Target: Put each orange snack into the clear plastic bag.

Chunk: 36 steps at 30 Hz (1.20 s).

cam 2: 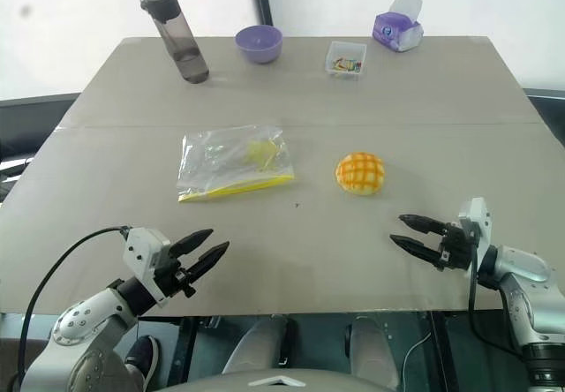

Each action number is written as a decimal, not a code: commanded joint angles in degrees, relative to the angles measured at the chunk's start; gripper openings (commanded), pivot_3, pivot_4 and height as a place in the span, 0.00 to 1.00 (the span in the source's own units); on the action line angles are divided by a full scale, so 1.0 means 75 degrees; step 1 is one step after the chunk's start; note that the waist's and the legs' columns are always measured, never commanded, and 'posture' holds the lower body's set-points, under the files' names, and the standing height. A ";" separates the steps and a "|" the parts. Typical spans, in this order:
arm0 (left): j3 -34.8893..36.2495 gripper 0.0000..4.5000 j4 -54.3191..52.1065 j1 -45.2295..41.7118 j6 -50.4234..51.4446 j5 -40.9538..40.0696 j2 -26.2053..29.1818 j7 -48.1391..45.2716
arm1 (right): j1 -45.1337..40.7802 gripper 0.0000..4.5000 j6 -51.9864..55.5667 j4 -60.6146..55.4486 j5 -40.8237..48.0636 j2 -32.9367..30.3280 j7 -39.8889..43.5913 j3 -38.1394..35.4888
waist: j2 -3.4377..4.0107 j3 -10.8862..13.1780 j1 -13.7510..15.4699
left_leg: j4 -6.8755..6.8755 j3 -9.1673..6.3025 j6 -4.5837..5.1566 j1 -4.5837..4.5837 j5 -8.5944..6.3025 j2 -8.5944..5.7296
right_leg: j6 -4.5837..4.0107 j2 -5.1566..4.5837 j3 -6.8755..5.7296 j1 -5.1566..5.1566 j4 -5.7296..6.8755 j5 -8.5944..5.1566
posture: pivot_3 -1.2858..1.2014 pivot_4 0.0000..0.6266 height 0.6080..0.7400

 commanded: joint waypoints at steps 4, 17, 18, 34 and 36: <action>-0.0015 0.53 0.0169 -0.0419 -0.0105 -0.0011 -0.0003 -0.0009 | -0.0081 0.52 -0.0275 -0.0113 -0.0016 0.0248 -0.0163 -0.0091 | 0.0000 0.0000 0.0013 | 0.0001 -0.0008 0.0000 0.0001 0.0000 0.0000 | 0.0000 0.0002 -0.0009 0.0002 0.0001 0.0000 | 0.52 0.24 1.00; -0.0012 0.53 0.0164 -0.0375 -0.0126 0.0008 -0.0028 -0.0015 | -0.0218 0.52 -0.0192 -0.0170 -0.0041 0.0308 -0.0159 -0.0019 | 0.0000 0.0000 0.0002 | 0.0000 -0.0001 0.0000 -0.0001 0.0000 0.0001 | 0.0001 0.0001 -0.0002 0.0001 -0.0007 0.0001 | 0.52 0.24 1.00; -0.0009 0.53 0.0162 -0.0368 -0.0122 0.0001 -0.0026 -0.0020 | -0.0217 0.52 -0.0184 -0.0183 -0.0037 0.0311 -0.0161 -0.0014 | 0.0000 0.0000 0.0001 | 0.0000 -0.0001 0.0000 -0.0001 0.0000 0.0001 | 0.0001 0.0000 -0.0002 0.0001 -0.0007 0.0001 | 0.52 0.24 1.00; 0.2137 0.53 0.0894 -0.2062 0.2676 -0.3469 0.0339 0.0979 | -0.0992 0.52 0.0191 -0.2157 0.0157 0.0595 -0.0506 0.0740 | -0.0004 0.0004 0.0003 | 0.0004 -0.0014 -0.0001 -0.0005 0.0000 0.0003 | 0.0001 0.0002 -0.0016 -0.0003 0.0002 0.0001 | 0.52 0.24 1.00; 0.2570 0.53 0.1335 -0.2433 0.3125 -0.3865 0.0621 0.1141 | -0.1034 0.52 0.0166 -0.2017 0.0127 0.0564 -0.0517 0.0754 | -0.0008 0.0004 -0.0008 | 0.0015 -0.0028 -0.0001 0.0000 0.0001 0.0005 | 0.0001 0.0008 -0.0025 -0.0005 0.0024 0.0001 | 0.52 0.24 1.00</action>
